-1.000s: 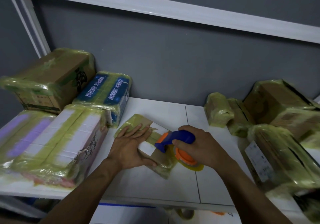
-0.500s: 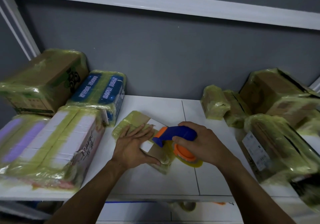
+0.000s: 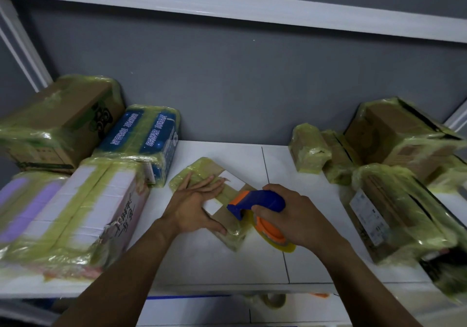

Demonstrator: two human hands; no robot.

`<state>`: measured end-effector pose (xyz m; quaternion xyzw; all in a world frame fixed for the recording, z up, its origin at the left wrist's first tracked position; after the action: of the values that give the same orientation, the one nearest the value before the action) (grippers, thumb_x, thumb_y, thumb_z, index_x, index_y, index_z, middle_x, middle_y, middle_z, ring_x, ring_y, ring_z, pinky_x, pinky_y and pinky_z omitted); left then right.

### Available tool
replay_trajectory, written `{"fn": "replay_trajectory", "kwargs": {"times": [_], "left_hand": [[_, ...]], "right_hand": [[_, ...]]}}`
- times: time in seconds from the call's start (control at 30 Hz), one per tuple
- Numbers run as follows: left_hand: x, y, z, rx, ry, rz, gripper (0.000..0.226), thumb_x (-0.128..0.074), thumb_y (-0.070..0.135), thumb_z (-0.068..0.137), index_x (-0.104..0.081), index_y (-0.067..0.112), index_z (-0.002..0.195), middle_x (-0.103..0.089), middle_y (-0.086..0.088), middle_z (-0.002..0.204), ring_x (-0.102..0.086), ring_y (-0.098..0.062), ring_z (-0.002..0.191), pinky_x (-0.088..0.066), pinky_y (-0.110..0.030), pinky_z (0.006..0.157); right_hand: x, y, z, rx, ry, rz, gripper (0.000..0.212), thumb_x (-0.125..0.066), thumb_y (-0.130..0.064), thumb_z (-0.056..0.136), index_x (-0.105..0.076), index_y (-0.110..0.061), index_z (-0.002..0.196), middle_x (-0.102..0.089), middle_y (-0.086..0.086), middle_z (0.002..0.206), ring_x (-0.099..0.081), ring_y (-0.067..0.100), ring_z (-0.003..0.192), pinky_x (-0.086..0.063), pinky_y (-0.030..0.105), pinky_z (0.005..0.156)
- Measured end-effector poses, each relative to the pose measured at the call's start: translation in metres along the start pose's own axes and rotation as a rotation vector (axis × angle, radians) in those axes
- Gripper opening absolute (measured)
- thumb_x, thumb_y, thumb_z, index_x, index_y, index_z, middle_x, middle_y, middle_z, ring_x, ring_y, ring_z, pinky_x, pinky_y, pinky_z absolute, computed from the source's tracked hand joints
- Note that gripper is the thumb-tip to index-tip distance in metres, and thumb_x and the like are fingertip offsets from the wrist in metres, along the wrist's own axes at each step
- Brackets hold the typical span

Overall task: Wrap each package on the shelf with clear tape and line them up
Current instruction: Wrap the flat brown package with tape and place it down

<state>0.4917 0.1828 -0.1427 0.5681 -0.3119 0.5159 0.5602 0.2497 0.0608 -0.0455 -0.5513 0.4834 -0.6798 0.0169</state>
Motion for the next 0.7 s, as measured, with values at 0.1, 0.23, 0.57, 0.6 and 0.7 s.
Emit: {"fn": "replay_trajectory", "kwargs": {"times": [0.1,0.23,0.57,0.6,0.7], "left_hand": [[0.009,0.002,0.005,-0.022,-0.070,-0.033,0.133,-0.057,0.101,0.044,-0.023,0.041,0.158,-0.004,0.035,0.161,0.011,0.010,0.149,0.023,-0.045,0.120],[-0.007,0.018,-0.004,-0.050,-0.046,-0.019,0.132,-0.055,0.103,0.047,-0.024,0.040,0.158,-0.007,0.028,0.164,0.011,0.005,0.151,0.013,-0.041,0.124],[-0.012,0.020,0.000,-0.010,0.032,-0.037,0.122,-0.052,0.105,0.049,-0.035,0.043,0.153,-0.014,0.033,0.161,0.003,0.010,0.150,-0.003,-0.034,0.126],[-0.012,0.020,0.001,-0.008,0.033,-0.038,0.122,-0.052,0.105,0.049,-0.036,0.043,0.153,-0.013,0.034,0.160,0.003,0.010,0.150,-0.003,-0.034,0.125],[-0.010,0.019,0.005,-0.010,0.027,-0.044,0.121,-0.052,0.105,0.050,-0.035,0.044,0.153,-0.011,0.037,0.160,0.003,0.011,0.149,-0.001,-0.033,0.125]], "right_hand": [[-0.002,0.000,-0.001,-0.018,0.002,0.021,0.025,-0.065,-0.053,0.093,-0.049,-0.049,0.112,-0.056,-0.026,0.093,-0.057,0.000,0.085,-0.045,0.018,0.072],[-0.004,0.004,-0.003,-0.027,0.017,0.062,0.028,-0.066,-0.053,0.092,-0.048,-0.051,0.113,-0.055,-0.028,0.095,-0.057,-0.001,0.085,-0.044,0.017,0.072],[0.000,0.003,-0.007,-0.037,0.073,0.130,0.036,-0.072,-0.053,0.089,-0.052,-0.049,0.118,-0.058,-0.029,0.102,-0.058,-0.004,0.091,-0.041,0.009,0.069],[0.002,0.004,-0.008,-0.039,0.079,0.135,0.034,-0.072,-0.053,0.088,-0.052,-0.050,0.116,-0.058,-0.030,0.102,-0.058,-0.004,0.090,-0.042,0.010,0.070],[0.012,0.010,-0.014,-0.039,0.094,0.142,0.029,-0.074,-0.052,0.088,-0.052,-0.056,0.106,-0.059,-0.031,0.102,-0.059,-0.005,0.091,-0.044,0.011,0.072]]}}
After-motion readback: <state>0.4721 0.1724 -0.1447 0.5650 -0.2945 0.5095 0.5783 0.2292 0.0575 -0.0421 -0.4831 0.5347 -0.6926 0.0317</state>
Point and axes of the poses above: each hand's wrist, its own z-axis towards the middle knuckle, its own x-axis out of the back of the hand, y = z × x, the point moved 1 cm from there along z, towards the middle knuckle
